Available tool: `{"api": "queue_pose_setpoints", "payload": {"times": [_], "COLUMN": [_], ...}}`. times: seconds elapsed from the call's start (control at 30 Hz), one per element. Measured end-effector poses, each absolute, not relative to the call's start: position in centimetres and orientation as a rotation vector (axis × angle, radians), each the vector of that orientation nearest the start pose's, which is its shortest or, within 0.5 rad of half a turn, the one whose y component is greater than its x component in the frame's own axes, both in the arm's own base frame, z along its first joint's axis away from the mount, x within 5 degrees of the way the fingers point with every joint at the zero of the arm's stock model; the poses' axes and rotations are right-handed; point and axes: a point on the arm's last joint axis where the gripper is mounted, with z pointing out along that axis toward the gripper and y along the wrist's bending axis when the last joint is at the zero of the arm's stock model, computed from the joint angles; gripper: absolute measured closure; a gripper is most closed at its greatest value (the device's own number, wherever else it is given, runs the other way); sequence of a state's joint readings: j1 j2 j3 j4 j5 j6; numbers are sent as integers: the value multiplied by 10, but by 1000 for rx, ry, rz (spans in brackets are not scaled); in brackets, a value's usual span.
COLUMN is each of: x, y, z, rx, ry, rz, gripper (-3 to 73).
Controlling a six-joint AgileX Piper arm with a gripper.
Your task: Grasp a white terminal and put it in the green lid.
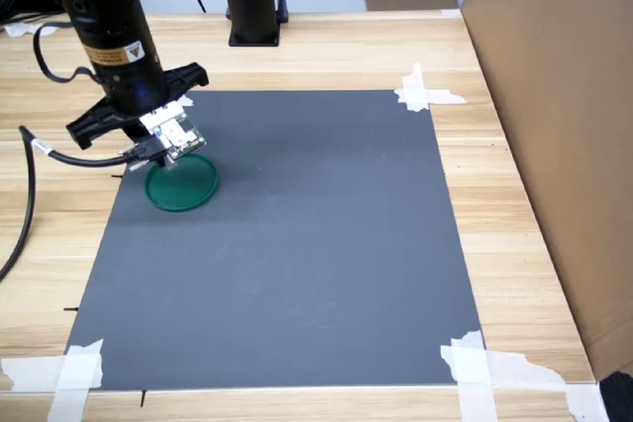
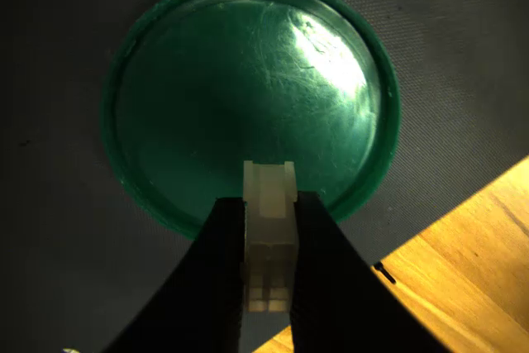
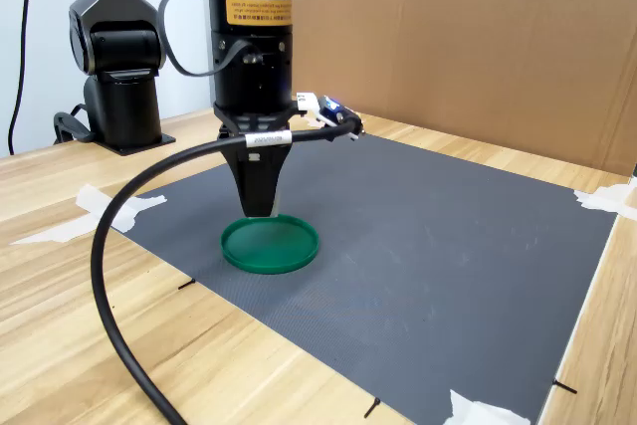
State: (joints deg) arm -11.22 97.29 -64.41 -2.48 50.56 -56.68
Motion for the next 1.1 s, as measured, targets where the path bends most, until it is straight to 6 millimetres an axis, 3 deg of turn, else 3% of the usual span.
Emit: {"api": "queue_pose_setpoints", "payload": {"times": [0.23, 0.5, 0.57, 0.6, 0.7, 0.8, 0.93, 1.0, 1.1], "x": [324, 323, 322, 322, 323, 325, 327, 324, 321], "y": [-67, -67, -66, -66, -65, -65, -62, -58, -55], "z": [189, 183, 182, 182, 182, 182, 199, 227, 244], "rx": [-1211, -1300, -1333, -1336, -1320, -1291, -1176, -1024, -946], "ry": [2777, 2765, 2759, 2753, 2751, 2735, 2676, 2594, 2544], "rz": [-168, -147, -136, -127, -122, -136, -167, -204, -208], "gripper": [617, 586, 516, 418, 276, 85, 58, 74, 96]}}
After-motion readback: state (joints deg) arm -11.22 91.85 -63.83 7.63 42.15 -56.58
